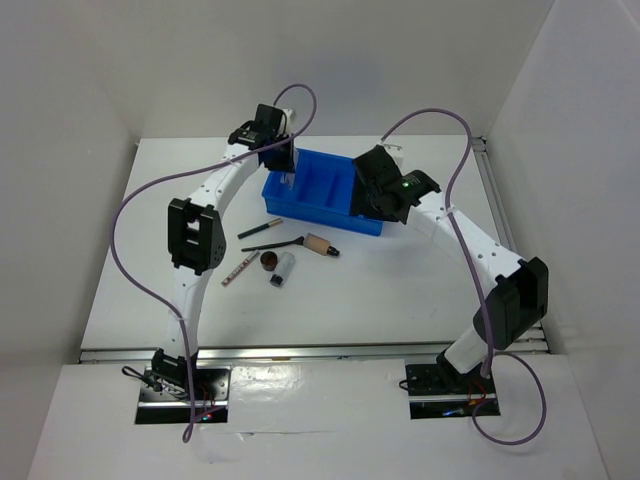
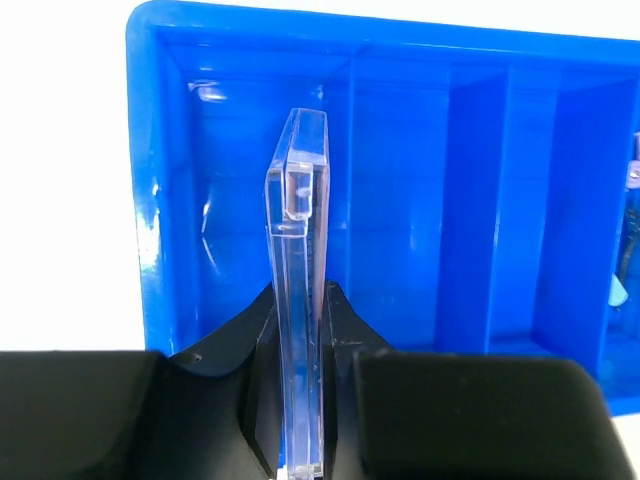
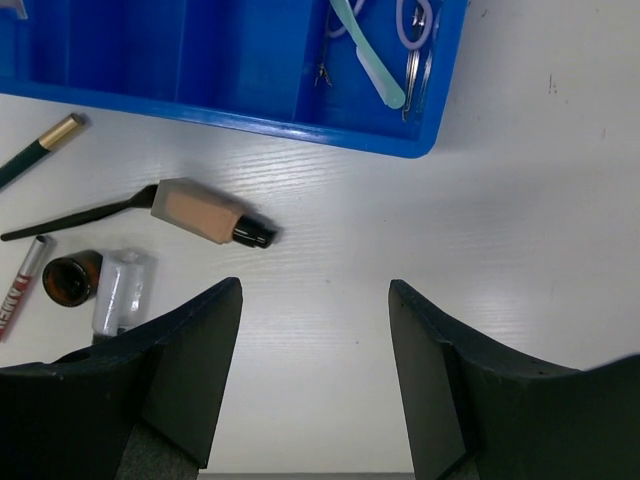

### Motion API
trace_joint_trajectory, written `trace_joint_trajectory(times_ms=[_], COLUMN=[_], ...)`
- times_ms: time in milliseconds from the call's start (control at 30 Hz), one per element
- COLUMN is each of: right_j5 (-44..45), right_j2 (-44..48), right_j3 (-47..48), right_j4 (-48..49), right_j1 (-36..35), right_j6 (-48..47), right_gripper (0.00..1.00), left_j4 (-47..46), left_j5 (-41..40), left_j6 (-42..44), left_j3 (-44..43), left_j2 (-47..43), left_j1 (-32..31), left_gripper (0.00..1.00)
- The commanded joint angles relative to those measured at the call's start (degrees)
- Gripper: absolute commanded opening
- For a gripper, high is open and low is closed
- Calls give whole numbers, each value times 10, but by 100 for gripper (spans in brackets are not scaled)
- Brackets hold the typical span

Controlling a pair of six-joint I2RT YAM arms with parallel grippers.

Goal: Organize the makeup

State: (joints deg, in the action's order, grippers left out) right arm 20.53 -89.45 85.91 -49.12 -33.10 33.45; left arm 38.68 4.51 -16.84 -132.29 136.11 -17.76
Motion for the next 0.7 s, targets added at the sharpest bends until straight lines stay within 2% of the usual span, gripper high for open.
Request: trace_joint_trajectory(times_ms=[0, 33, 100, 267, 533, 667], right_j5=[1, 1, 1, 1, 1, -4], right_j2=[-6, -6, -6, -11, -6, 5], right_j3=[9, 9, 9, 9, 15, 15], right_j4=[4, 4, 4, -1, -6, -6], right_j1=[3, 3, 3, 3, 3, -3], right_j6=[6, 6, 6, 6, 6, 6], right_gripper=[68, 68, 68, 68, 68, 67], left_j4=[-7, -7, -12, -24, -24, -18], left_j5=[-15, -15, -8, 13, 32, 1], left_j6=[1, 1, 1, 1, 6, 6], left_j3=[-27, -27, -21, -21, -9, 72], left_j2=[19, 19, 19, 1, -79, -167], left_j1=[1, 1, 1, 1, 1, 1], left_gripper=[19, 41, 57, 76, 77, 69])
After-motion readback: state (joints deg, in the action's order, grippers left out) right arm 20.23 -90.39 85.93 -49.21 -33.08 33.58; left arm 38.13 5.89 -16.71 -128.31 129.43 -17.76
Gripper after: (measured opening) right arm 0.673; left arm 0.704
